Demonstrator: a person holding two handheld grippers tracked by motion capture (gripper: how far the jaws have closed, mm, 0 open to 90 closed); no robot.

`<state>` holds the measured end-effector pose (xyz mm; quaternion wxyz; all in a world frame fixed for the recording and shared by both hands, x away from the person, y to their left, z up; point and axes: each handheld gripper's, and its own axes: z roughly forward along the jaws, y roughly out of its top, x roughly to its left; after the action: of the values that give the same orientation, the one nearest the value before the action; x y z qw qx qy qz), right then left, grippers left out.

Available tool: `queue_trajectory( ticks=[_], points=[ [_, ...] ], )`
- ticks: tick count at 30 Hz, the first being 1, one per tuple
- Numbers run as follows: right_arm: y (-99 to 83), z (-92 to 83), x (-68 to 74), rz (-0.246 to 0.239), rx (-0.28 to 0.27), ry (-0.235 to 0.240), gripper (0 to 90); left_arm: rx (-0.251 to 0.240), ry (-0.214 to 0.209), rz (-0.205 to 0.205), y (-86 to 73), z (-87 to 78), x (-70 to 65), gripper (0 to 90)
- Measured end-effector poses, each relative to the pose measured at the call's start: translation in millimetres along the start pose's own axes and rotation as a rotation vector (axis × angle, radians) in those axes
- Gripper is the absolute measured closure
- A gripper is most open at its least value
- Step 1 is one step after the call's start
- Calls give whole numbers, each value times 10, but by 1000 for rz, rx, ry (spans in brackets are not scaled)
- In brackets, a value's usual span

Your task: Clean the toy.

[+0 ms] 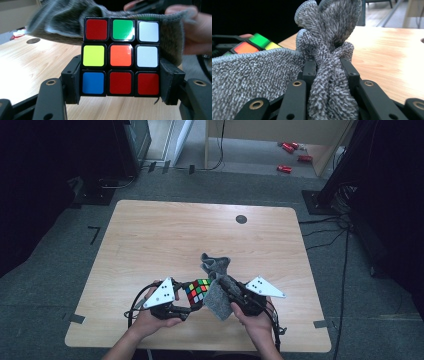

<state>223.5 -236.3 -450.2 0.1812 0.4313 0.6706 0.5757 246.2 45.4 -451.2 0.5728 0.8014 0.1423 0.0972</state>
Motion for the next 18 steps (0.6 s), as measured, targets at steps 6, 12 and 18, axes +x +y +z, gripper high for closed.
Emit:
queue_trajectory(
  ticks=[6,12,18],
  points=[
    [105,-86,145,-13,-86,40,709,86,1,45,-49,131,-76,345],
    [12,6,226,-57,-60,77,713,66,-5,44,-3,106,-106,345],
    [-53,13,25,-27,-9,-19,722,30,11,12,3,26,-11,345]
  ],
)
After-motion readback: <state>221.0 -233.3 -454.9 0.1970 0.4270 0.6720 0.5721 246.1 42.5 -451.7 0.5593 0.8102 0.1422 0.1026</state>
